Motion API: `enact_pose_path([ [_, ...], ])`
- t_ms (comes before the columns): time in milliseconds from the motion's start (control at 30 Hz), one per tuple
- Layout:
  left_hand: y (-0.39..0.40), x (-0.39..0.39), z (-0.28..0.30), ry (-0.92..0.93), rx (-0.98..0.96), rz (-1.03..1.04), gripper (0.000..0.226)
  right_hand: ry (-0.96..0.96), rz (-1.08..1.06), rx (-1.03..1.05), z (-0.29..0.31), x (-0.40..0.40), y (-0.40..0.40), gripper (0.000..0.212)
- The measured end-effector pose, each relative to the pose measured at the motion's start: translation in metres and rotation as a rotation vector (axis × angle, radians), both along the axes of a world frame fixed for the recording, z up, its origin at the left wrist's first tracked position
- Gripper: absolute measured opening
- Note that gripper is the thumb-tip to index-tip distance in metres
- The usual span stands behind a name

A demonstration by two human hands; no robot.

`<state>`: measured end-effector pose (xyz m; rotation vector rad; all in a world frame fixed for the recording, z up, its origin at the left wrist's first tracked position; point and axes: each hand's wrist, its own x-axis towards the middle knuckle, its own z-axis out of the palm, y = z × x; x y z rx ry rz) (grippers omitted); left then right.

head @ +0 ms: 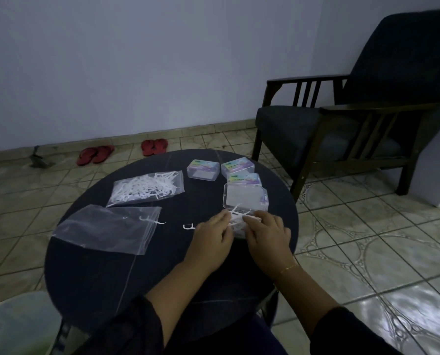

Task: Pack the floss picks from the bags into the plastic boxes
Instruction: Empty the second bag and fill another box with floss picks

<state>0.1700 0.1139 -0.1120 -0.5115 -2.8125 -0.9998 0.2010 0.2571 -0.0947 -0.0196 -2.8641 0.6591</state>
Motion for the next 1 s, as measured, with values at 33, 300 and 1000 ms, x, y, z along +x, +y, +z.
enact_pose_path([
  [33, 0.002, 0.002, 0.0, 0.011, -0.014, -0.003, 0.044, 0.003, 0.0, -0.003, 0.0, 0.001, -0.001, 0.037],
  [300, 0.003, 0.004, 0.01, 0.077, -0.165, -0.018, 0.05, 0.048, 0.001, -0.071, 0.002, 0.001, -0.002, 0.039],
  [1000, -0.004, -0.021, 0.013, 0.091, -0.208, -0.021, 0.047, 0.041, -0.057, 0.066, -0.002, 0.001, 0.01, 0.037],
])
